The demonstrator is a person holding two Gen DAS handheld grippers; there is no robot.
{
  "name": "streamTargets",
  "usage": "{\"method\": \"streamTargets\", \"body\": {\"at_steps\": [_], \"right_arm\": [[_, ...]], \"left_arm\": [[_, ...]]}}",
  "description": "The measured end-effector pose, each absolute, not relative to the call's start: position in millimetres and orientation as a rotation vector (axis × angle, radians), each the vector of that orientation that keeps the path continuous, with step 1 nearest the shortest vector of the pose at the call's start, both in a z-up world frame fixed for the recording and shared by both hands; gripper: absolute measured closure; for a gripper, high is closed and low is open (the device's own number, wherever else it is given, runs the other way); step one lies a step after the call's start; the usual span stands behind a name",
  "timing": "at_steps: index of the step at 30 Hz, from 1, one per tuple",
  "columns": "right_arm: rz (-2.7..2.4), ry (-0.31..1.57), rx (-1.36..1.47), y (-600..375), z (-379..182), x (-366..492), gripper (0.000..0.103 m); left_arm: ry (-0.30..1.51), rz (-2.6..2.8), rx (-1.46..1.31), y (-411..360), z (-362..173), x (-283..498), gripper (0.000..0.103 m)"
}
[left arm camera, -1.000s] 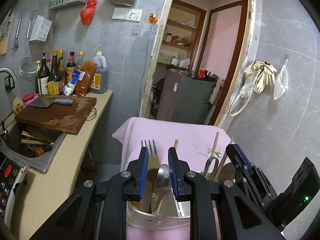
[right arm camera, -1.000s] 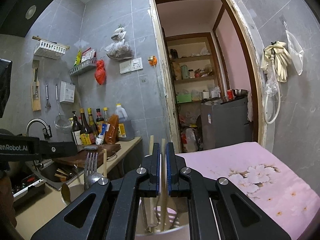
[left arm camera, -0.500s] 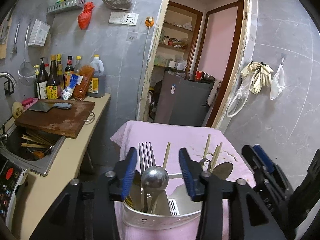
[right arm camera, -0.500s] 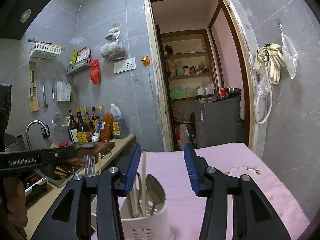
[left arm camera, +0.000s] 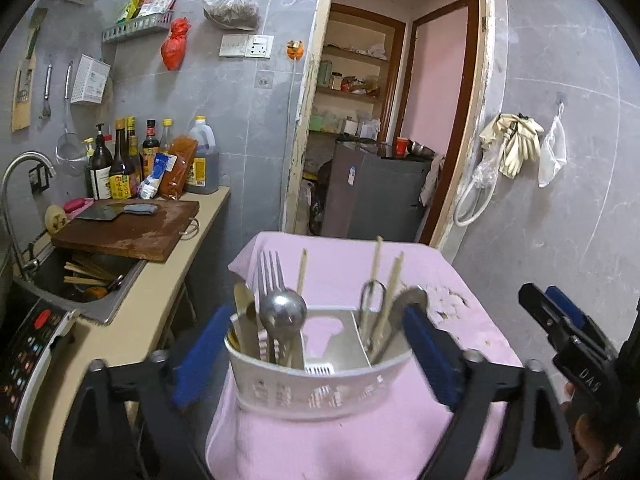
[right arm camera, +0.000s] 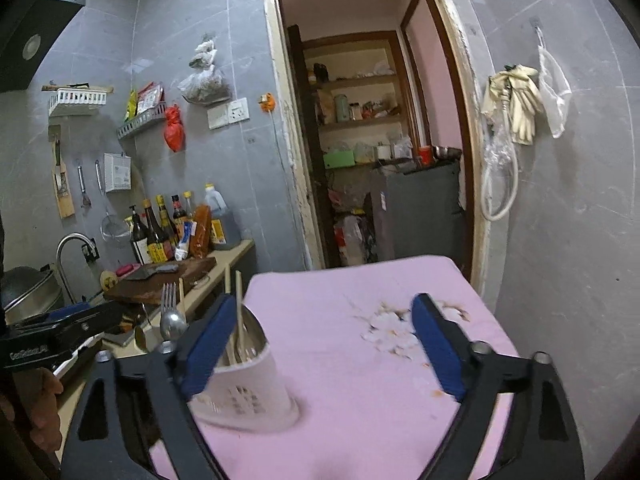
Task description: Organize utensils
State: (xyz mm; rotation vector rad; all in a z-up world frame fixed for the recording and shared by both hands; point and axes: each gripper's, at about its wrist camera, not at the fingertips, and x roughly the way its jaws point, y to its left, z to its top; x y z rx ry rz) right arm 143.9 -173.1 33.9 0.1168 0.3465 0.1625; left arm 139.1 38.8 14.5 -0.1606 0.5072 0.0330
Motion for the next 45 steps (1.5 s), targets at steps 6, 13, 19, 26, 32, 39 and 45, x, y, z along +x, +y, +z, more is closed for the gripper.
{"method": "streamTargets", "body": {"at_steps": [6,13,19,26,32,39,45], "right_arm": [[0.168,0.364,0.089,-200.9,42.5,113.1,0.002],[0.181,0.394,0.074,-218.9,48.7,79.5,0.002],[0.159,0.412,0.059,-229.0,48.1,53.1,0.002],[0.113,0.443,0.091,-241.7,47.9,32.2,0.002],[0.093,0.453,0.102,-245.6,43.4,26.8,0.002],[0.104,0.454,0.099,-245.1,42.0,26.1,0.002],[0.109,0.454,0.093,-242.6,42.0,24.5,0.002]], "left_arm": [[0.517,0.060,-0.141,18.7,18.4,106.0,0.002],[0.533,0.081,-0.130,6.1,19.7,72.4,0.001],[0.536,0.097,-0.119,2.2,16.4,49.6,0.001],[0.515,0.110,-0.157,2.8,14.8,29.3,0.001],[0.515,0.117,-0.158,-1.1,13.1,20.3,0.001],[0.516,0.114,-0.153,-3.3,11.9,18.8,0.001],[0.514,0.117,-0.156,-2.8,12.5,18.3,0.001]]}}
